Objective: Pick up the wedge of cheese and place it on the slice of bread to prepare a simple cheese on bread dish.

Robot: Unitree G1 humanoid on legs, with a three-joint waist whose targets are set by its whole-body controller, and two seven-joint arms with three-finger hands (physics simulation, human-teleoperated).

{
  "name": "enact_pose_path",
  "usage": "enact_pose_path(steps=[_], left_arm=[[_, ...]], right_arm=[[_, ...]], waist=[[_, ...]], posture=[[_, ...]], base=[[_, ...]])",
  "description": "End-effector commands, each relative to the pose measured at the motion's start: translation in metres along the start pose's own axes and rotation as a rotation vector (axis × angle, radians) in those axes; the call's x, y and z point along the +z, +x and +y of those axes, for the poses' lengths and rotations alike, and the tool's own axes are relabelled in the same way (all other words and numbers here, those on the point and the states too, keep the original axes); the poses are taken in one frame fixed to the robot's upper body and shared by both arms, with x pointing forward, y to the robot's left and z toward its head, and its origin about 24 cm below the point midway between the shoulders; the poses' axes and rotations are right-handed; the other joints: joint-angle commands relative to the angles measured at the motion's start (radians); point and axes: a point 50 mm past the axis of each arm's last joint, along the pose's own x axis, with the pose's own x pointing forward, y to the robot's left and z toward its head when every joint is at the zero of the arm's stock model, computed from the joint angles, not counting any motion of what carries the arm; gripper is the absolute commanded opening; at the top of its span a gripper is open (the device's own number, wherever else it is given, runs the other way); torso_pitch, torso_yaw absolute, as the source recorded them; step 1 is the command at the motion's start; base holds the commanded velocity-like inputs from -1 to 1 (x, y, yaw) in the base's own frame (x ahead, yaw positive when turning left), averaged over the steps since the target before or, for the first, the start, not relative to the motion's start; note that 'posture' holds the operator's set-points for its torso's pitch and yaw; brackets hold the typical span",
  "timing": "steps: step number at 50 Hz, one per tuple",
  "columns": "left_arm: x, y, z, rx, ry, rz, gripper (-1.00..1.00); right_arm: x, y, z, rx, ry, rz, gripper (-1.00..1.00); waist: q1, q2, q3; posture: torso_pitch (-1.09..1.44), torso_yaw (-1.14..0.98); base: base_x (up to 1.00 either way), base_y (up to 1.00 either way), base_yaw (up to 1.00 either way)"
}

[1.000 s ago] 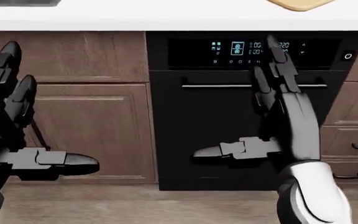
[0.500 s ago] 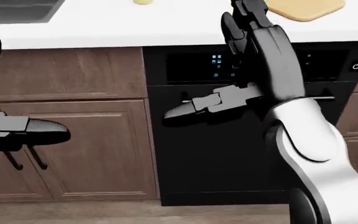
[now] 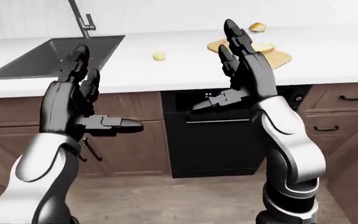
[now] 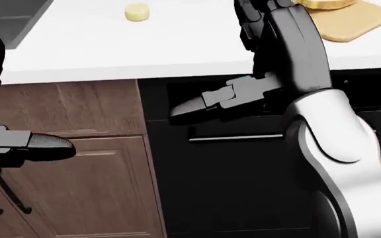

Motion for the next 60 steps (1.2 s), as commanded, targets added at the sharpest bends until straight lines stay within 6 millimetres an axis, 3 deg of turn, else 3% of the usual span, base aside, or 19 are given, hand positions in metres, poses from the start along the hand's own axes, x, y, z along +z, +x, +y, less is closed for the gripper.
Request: enact_pose_path(steps=[1, 7, 9, 12, 13, 14, 16, 19, 23, 26, 29, 30, 38, 40, 49, 53, 54, 55, 60], left_arm=[[0.0116, -0.0015, 0.0003, 0.007, 0.011, -0.066, 1.0], [0.012, -0.0022, 0.001, 0.009, 0.009, -0.066, 1.0], [0.0122, -0.0018, 0.0013, 0.009, 0.009, -0.067, 1.0], [0.0121, -0.0022, 0.0024, 0.013, 0.006, -0.068, 1.0], [0.0131, -0.0023, 0.0021, 0.013, 0.006, -0.068, 1.0], [0.0129, -0.0021, 0.0023, 0.013, 0.005, -0.069, 1.0], [0.0132, -0.0017, 0.0026, 0.014, 0.005, -0.07, 1.0], [0.012, -0.0015, 0.0029, 0.015, 0.002, -0.068, 1.0], [0.0135, -0.0024, 0.0031, 0.016, 0.002, -0.07, 1.0], [0.0123, -0.0018, 0.0023, 0.013, 0.002, -0.068, 1.0], [0.0125, -0.0011, 0.0014, 0.01, 0.002, -0.068, 1.0], [0.0126, -0.0013, 0.0013, 0.01, 0.003, -0.068, 1.0], [0.007, -0.0016, 0.0025, 0.013, 0.0, -0.061, 1.0], [0.0074, -0.0021, 0.0028, 0.015, -0.001, -0.061, 1.0], [0.0068, -0.0027, 0.0037, 0.016, -0.001, -0.063, 1.0], [0.0059, -0.003, 0.0036, 0.016, -0.001, -0.06, 1.0], [0.0059, -0.0027, 0.0038, 0.017, -0.002, -0.06, 1.0], [0.0056, -0.0027, 0.0038, 0.017, -0.002, -0.06, 1.0], [0.0066, -0.0024, 0.0047, 0.019, -0.002, -0.062, 1.0]], right_arm=[[0.0144, -0.0012, 0.0002, 0.003, -0.014, -0.069, 1.0], [0.0176, -0.0018, 0.002, 0.013, -0.016, -0.077, 1.0], [0.0174, -0.0019, 0.0032, 0.018, -0.015, -0.077, 1.0], [0.0161, -0.004, 0.0035, 0.021, 0.015, -0.074, 1.0], [0.0166, -0.005, 0.0041, 0.025, 0.024, -0.072, 1.0], [0.0163, -0.0052, 0.0041, 0.026, 0.021, -0.073, 1.0], [0.0156, -0.0049, 0.0039, 0.028, 0.021, -0.073, 1.0], [0.0136, -0.0079, 0.0052, 0.037, 0.032, -0.074, 1.0], [0.0155, -0.0079, 0.0053, 0.043, 0.034, -0.08, 1.0], [0.0165, -0.0079, 0.0031, 0.034, 0.032, -0.086, 1.0], [0.0139, -0.0066, 0.0001, 0.015, 0.029, -0.073, 1.0], [0.014, -0.0066, -0.0002, 0.013, 0.024, -0.072, 1.0], [0.0109, -0.0066, 0.0004, 0.014, 0.017, -0.069, 1.0], [0.0116, -0.0068, 0.001, 0.016, 0.017, -0.07, 1.0], [0.0115, -0.0077, 0.002, 0.022, 0.013, -0.072, 1.0], [0.0113, -0.0075, 0.0015, 0.019, 0.013, -0.074, 1.0], [0.011, -0.0071, 0.0012, 0.017, 0.011, -0.073, 1.0], [0.0108, -0.0067, 0.0006, 0.013, 0.009, -0.072, 1.0], [0.0109, -0.0064, 0.0002, 0.013, 0.008, -0.074, 1.0]], waist=[[-0.002, 0.021, -0.024], [0.006, 0.002, -0.034], [0.008, -0.016, -0.014], [0.016, -0.064, -0.026], [0.013, -0.107, -0.038], [0.014, -0.05, -0.043], [0.012, -0.088, -0.035], [0.013, -0.08, -0.045], [0.006, -0.035, -0.026], [-0.004, 0.036, -0.039], [-0.003, -0.011, -0.028], [-0.003, -0.018, -0.052], [0.015, -0.067, -0.012], [0.016, -0.112, -0.025], [0.002, -0.055, -0.011], [-0.01, 0.041, -0.039], [0.003, 0.011, -0.02], [-0.005, 0.031, -0.01], [0.011, 0.002, -0.024]], posture=[[0.0, 0.0], [0.0, 0.0], [0.0, 0.0], [0.0, 0.0], [0.0, 0.0], [0.0, 0.0], [0.0, 0.0], [0.0, 0.0], [0.0, 0.0], [0.0, 0.0], [0.0, 0.0], [0.0, 0.0], [0.0, 0.0], [0.0, 0.0], [0.0, 0.0], [0.0, 0.0], [0.0, 0.0], [0.0, 0.0], [0.0, 0.0]], base=[[0.25, 0.0, 0.0], [0.19, 0.0, 0.0], [0.01, 0.0, 0.0], [0.0, 0.0, 0.04], [0.0, 0.0, 0.12], [0.0, 0.0, 0.25], [0.0, 0.0, 0.35], [0.0, 0.0, 0.49], [0.0, 0.0, 0.64], [0.0, 0.03, 0.21], [0.0, 0.0, 0.0], [0.11, 0.0, 0.0], [0.28, 0.0, 0.0], [0.32, 0.0, 0.0], [0.34, 0.0, 0.0], [0.35, 0.0, 0.0], [0.35, 0.0, 0.0], [0.34, 0.0, 0.0], [0.31, 0.0, 0.0]])
